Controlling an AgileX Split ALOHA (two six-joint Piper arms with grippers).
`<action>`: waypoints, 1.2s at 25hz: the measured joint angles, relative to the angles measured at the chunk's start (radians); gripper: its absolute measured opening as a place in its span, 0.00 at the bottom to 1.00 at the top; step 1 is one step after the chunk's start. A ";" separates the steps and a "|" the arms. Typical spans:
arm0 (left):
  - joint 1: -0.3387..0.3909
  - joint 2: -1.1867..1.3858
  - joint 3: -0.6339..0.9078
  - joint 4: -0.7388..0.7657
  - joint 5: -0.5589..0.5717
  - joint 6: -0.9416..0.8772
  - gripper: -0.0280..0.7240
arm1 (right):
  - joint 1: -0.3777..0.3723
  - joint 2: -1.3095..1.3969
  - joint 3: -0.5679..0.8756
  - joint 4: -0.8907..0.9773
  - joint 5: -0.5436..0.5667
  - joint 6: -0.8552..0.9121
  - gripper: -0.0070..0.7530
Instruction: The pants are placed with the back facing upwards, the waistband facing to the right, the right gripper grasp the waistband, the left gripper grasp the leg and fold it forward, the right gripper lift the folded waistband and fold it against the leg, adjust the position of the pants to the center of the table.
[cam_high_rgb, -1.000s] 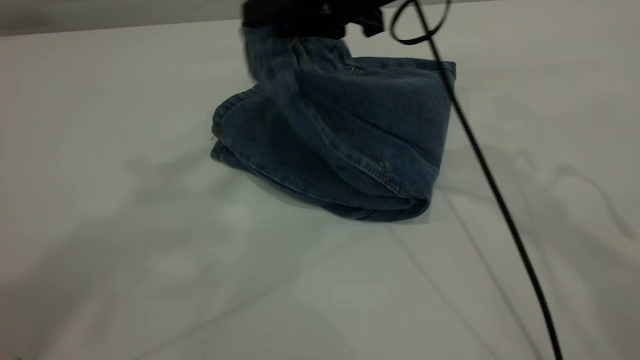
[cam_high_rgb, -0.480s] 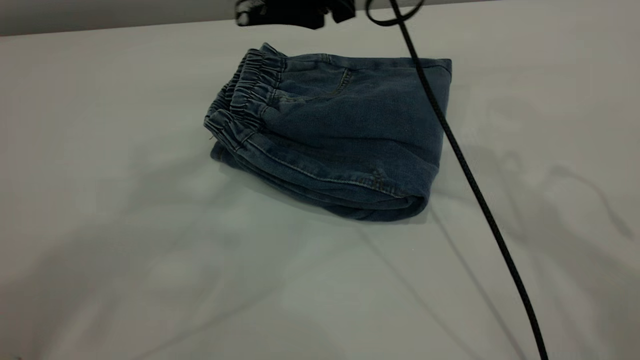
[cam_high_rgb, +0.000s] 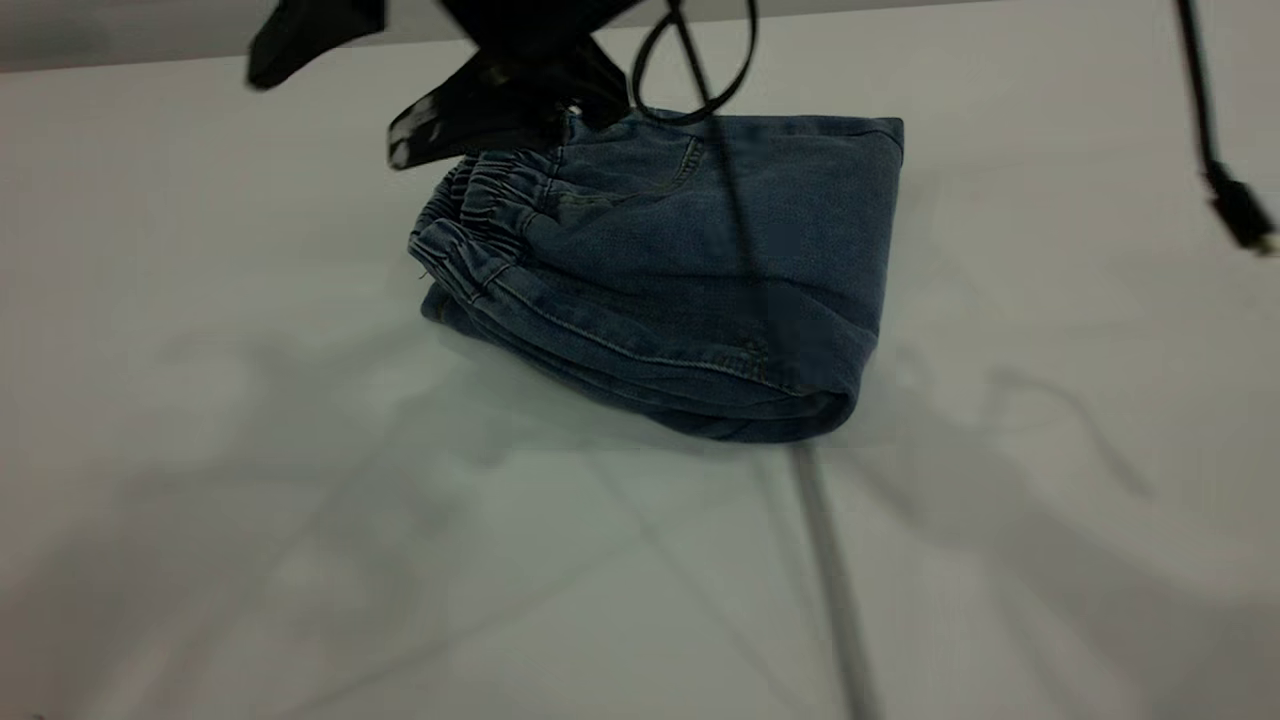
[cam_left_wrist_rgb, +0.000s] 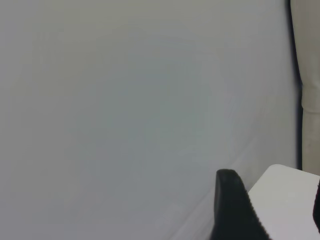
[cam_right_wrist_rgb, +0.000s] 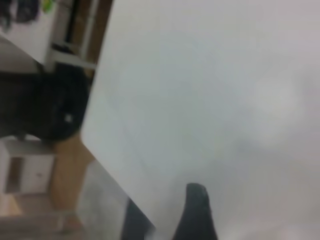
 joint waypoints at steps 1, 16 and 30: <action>0.000 0.000 0.000 0.000 0.001 0.000 0.51 | 0.005 0.000 -0.017 -0.066 -0.009 0.059 0.64; 0.000 -0.018 0.000 -0.003 0.059 -0.002 0.51 | -0.005 0.049 -0.258 -1.003 0.028 1.171 0.62; 0.000 -0.025 0.000 -0.005 0.077 -0.041 0.51 | -0.015 0.303 -0.400 -1.014 0.076 1.705 0.62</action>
